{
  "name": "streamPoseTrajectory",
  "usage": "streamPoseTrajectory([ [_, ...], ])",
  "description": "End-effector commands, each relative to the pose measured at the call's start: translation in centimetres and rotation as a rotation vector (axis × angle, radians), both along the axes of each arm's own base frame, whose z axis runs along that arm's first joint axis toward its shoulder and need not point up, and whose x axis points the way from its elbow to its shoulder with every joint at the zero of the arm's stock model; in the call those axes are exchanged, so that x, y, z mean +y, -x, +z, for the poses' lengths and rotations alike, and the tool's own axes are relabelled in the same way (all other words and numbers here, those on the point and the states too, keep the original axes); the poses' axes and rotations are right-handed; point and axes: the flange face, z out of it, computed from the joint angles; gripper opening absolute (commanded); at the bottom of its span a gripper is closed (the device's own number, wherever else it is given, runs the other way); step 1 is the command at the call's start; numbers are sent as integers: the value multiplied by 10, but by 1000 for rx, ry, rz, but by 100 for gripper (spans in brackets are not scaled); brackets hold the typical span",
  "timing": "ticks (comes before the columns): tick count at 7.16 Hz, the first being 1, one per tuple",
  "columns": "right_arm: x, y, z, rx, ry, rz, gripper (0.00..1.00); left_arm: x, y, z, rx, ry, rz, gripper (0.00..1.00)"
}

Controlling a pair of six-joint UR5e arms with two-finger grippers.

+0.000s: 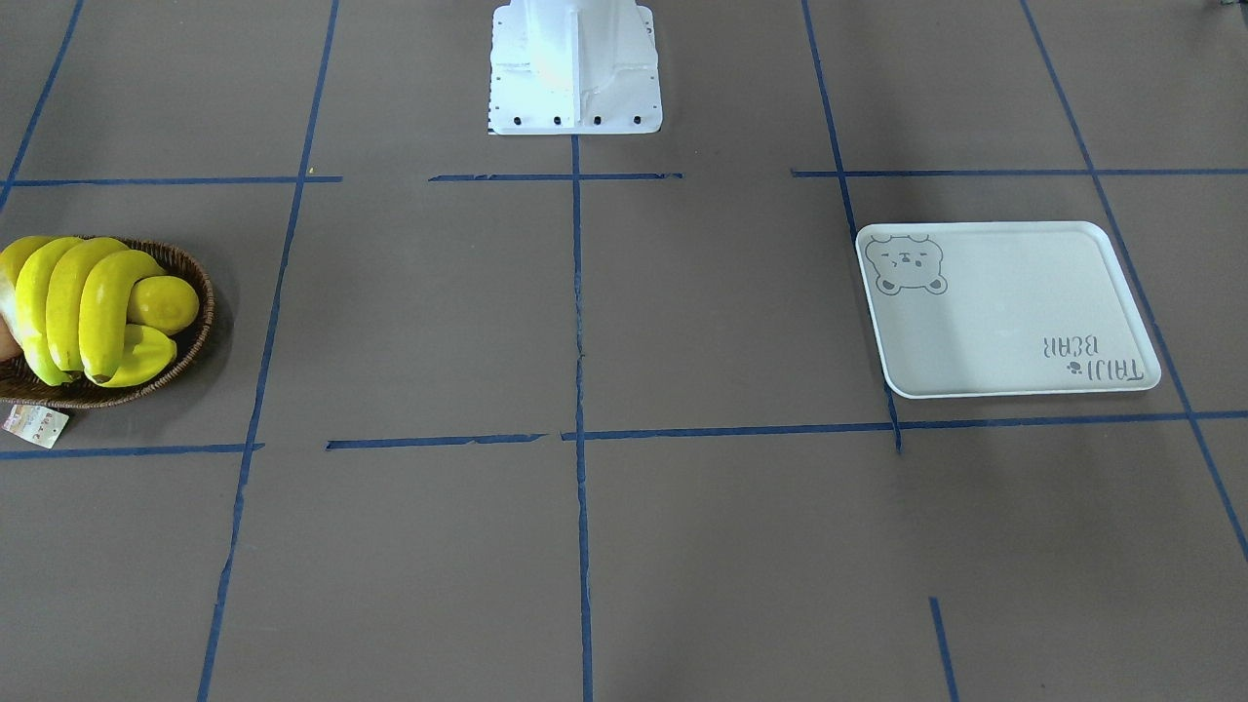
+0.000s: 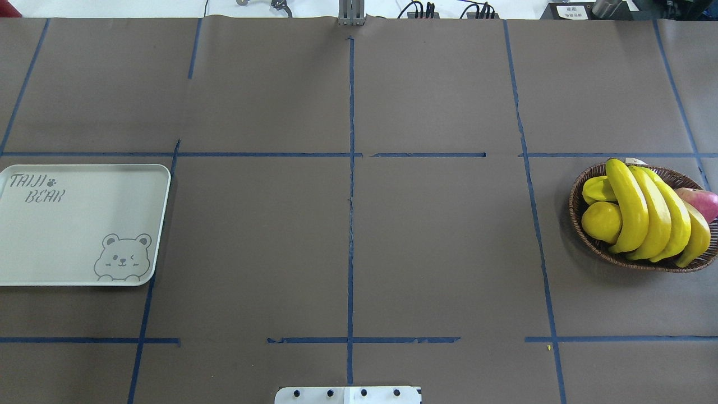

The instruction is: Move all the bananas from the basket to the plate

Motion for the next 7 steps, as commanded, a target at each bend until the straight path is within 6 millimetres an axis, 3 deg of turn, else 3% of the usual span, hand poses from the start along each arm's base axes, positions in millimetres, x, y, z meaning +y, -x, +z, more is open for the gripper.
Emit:
streamPoseTrajectory([
  [1, -2, 1, -2, 1, -7, -3, 100, 0, -1, 5, 1, 5, 5, 100],
  [3, -12, 15, -16, 6, -94, -35, 100, 0, -2, 10, 1, 13, 8, 100],
  [4, -18, 34, -23, -12, -104, -41, 100, -2, -2, 8, 1, 9, 7, 100],
  [5, -41, 60, -61, -27, -145, -67, 100, -2, -2, 7, 3, 7, 6, 100],
  [6, -49, 71, -91, -16, -209, -92, 100, -2, -2, 6, 3, 6, 6, 100],
  [7, -51, 87, -91, -27, -208, -121, 100, -3, -2, 4, 3, 2, 5, 100],
])
